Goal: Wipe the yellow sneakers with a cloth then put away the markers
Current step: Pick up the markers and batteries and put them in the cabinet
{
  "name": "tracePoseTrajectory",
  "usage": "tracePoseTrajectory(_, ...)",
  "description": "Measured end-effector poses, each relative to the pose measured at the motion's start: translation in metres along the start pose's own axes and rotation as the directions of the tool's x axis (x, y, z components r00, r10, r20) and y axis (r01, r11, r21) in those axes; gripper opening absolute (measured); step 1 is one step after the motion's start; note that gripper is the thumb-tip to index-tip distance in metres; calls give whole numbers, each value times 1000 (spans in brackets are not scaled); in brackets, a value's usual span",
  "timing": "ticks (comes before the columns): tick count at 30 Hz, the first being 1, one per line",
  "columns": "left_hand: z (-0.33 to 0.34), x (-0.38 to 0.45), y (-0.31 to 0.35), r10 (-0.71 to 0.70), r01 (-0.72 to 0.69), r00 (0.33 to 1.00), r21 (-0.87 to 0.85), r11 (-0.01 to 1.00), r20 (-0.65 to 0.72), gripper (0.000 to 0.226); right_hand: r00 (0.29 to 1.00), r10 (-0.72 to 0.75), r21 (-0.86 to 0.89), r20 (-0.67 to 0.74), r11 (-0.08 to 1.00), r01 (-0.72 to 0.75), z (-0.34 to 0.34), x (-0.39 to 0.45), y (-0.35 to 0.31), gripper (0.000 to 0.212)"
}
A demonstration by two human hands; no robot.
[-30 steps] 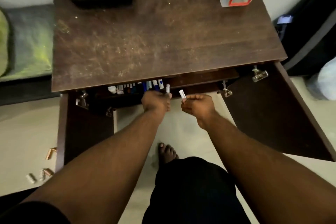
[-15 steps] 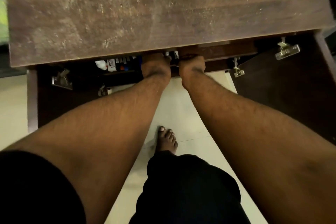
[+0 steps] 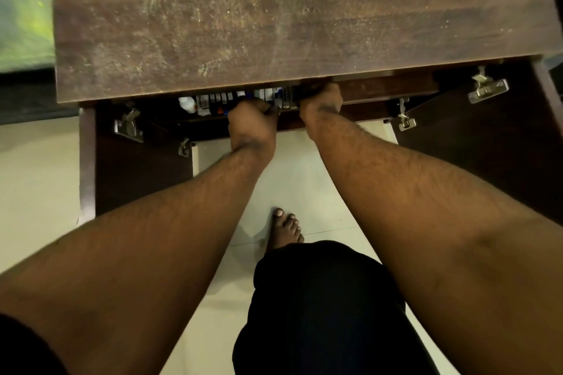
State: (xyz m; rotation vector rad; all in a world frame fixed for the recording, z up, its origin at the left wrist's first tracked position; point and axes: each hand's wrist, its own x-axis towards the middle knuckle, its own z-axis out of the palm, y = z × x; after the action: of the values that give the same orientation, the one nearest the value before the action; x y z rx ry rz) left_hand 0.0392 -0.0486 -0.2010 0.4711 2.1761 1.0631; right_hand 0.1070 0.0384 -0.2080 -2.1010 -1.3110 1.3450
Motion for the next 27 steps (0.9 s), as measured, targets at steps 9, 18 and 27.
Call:
tracePoseTrajectory(9,-83,-51,7,151,-203,968,276,939,198,16,944,-268,-505,194,798,330,-39,-36,-6,21)
tracePoseTrajectory(18,-299,-90,43,141,-136,964,-37,990,224,2,337,-325,-321,884,103,942,-23,-206,-95,22)
tracePoseTrajectory(27,-438,-50,-139,-197,167,951,-140,976,-238,9,43,-305,-50,951,-15,999,175,-330,-102,21)
